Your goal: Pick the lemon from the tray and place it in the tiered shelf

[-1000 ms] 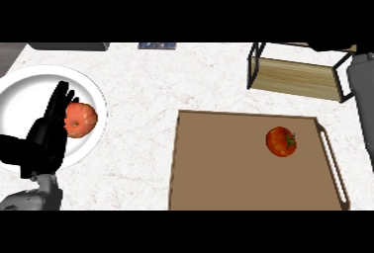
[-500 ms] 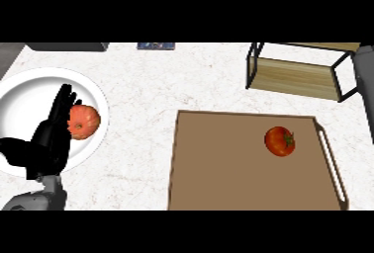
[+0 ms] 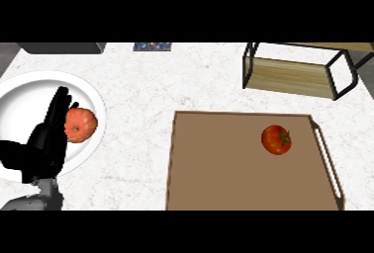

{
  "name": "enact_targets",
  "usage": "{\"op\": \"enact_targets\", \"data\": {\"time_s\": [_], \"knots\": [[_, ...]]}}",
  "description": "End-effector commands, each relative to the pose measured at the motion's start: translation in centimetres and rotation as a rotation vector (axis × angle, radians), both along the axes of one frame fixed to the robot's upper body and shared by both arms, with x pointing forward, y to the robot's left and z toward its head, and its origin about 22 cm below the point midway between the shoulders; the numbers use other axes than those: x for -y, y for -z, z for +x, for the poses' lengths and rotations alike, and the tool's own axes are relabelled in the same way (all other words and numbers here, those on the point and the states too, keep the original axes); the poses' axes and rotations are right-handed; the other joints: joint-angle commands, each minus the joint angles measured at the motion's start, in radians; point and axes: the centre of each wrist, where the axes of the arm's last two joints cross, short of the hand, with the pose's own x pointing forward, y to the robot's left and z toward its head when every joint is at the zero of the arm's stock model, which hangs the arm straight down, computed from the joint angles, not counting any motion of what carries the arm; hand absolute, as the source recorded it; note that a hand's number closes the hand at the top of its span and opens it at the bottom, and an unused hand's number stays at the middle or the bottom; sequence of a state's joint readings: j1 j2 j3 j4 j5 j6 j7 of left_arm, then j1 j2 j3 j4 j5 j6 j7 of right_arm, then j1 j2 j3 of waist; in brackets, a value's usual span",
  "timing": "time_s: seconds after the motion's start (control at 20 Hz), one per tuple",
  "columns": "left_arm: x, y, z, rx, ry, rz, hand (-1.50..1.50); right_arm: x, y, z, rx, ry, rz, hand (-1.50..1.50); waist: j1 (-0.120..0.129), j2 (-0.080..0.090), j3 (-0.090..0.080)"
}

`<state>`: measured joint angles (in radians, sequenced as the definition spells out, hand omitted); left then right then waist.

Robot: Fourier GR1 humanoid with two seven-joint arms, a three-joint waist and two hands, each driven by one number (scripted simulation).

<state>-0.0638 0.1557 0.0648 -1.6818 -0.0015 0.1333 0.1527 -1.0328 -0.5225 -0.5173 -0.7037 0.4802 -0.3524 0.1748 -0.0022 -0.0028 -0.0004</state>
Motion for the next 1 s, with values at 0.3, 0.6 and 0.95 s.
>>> {"op": "enact_targets", "data": {"time_s": [0.3,0.6,0.95], "knots": [[0.0,-0.5,-0.9,-0.004,-0.04,0.018,0.0,8.9,-3.3,-8.5,-0.017,0.136,0.098,-1.5,-0.025,-0.009,0.0],[-0.6,-1.3,-0.4,0.01,-0.035,-0.005,0.0,13.1,0.1,-15.2,-0.008,0.076,0.095,-1.5,-0.018,-0.003,0.001],[-2.5,-0.2,-1.9,0.008,-0.009,-0.002,0.0,15.3,-2.3,-19.8,0.015,0.039,0.107,-1.5,0.001,0.001,0.0]]}}
